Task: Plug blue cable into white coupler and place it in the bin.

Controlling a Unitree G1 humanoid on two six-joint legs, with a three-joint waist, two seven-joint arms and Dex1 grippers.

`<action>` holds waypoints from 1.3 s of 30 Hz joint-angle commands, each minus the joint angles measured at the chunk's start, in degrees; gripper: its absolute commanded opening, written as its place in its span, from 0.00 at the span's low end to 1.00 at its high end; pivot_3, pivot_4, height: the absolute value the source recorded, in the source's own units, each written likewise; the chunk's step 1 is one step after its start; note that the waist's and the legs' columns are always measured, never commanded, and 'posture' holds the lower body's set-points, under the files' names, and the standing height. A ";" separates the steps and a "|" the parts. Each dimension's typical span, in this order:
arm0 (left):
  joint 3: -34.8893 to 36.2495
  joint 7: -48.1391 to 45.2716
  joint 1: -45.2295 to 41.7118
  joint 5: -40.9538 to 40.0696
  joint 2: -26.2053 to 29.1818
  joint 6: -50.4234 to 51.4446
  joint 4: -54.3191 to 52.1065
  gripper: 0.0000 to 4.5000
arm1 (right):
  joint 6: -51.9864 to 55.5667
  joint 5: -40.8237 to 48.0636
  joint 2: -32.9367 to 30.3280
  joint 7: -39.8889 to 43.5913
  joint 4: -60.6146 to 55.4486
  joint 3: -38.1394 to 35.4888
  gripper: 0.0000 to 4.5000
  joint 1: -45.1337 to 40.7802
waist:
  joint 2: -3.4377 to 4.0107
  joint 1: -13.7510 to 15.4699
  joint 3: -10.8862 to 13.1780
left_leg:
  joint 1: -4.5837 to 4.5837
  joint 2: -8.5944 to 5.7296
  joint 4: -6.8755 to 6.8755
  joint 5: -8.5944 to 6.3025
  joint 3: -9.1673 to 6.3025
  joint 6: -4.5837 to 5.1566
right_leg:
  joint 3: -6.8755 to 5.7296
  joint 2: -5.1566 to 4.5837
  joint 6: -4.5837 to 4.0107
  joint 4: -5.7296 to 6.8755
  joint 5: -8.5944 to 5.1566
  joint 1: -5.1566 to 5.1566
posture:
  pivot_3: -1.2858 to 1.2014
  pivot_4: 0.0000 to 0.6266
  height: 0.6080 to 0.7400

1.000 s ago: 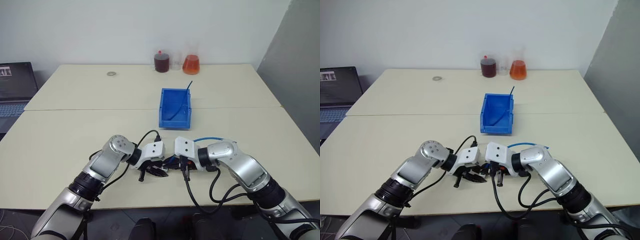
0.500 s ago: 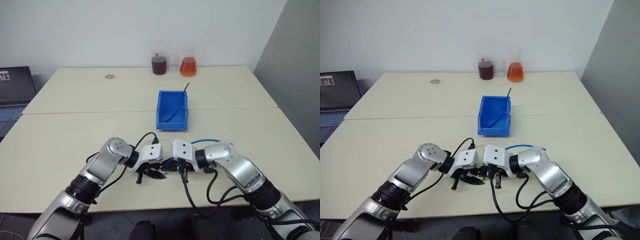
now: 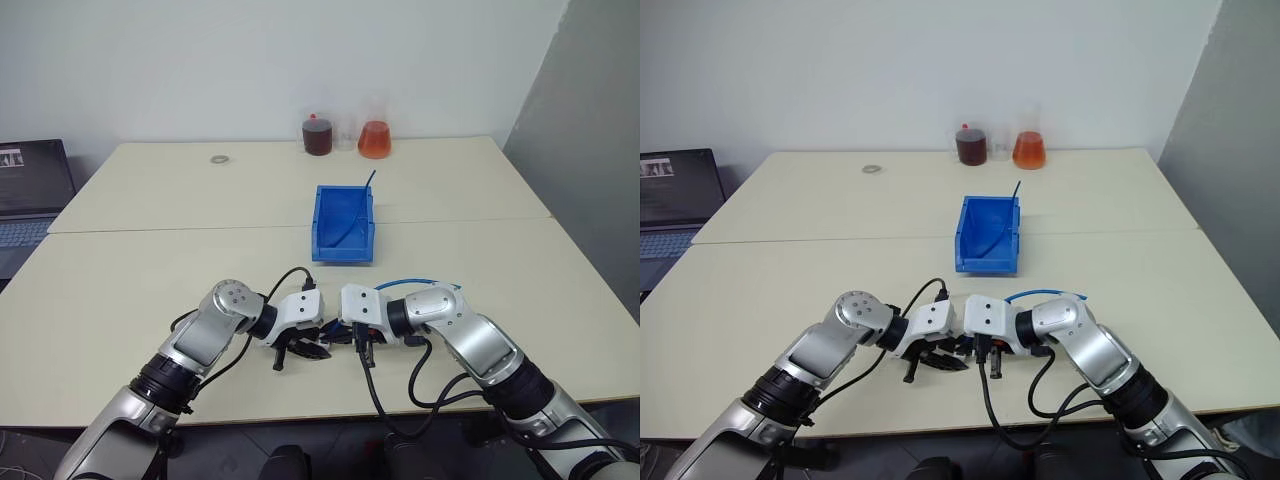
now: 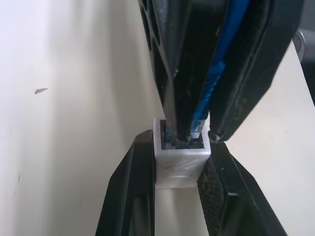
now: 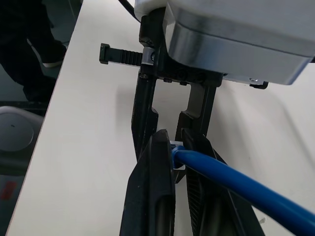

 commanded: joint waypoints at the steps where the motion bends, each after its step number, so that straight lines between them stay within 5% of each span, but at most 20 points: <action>1: 2.53 3.25 -1.32 -1.12 -1.65 -0.31 -0.64 0.18 | 2.46 -2.67 0.48 6.70 9.51 16.14 0.01 6.23 | 0.07 -0.01 -0.10 | 0.02 0.04 0.00 -0.01 0.00 -0.01 | 0.01 0.00 -0.02 -0.02 -0.01 -0.02 | 0.52 0.24 1.00; 19: 2.80 3.66 -1.11 -1.26 -2.20 -2.70 0.73 0.18 | 7.82 -0.18 6.96 7.58 11.74 12.90 0.01 3.20 | 0.73 -0.15 -0.81 | 0.69 0.60 -0.74 -0.15 -0.01 -0.22 | 0.04 0.36 -0.34 -0.58 -0.20 0.21 | 0.52 0.24 1.00; 33: 6.67 4.50 0.93 -4.12 -1.26 -2.76 0.74 0.18 | 5.86 -1.88 5.31 7.40 10.61 9.66 0.01 1.88 | 0.89 -0.14 -0.54 | 0.89 0.60 -0.85 -0.53 -0.40 -0.87 | 0.04 0.30 -0.46 -0.65 -0.28 0.29 | 0.52 0.24 1.00; 39: 7.89 4.27 2.48 -4.05 0.45 -6.37 1.86 0.51 | 6.52 -0.69 4.30 6.34 7.94 6.71 0.01 0.68 | 0.53 -0.12 0.55 | 0.78 0.58 -0.88 -0.50 -0.61 -0.82 | -0.09 0.38 -0.51 -0.65 -0.31 0.18 | 0.52 0.24 1.00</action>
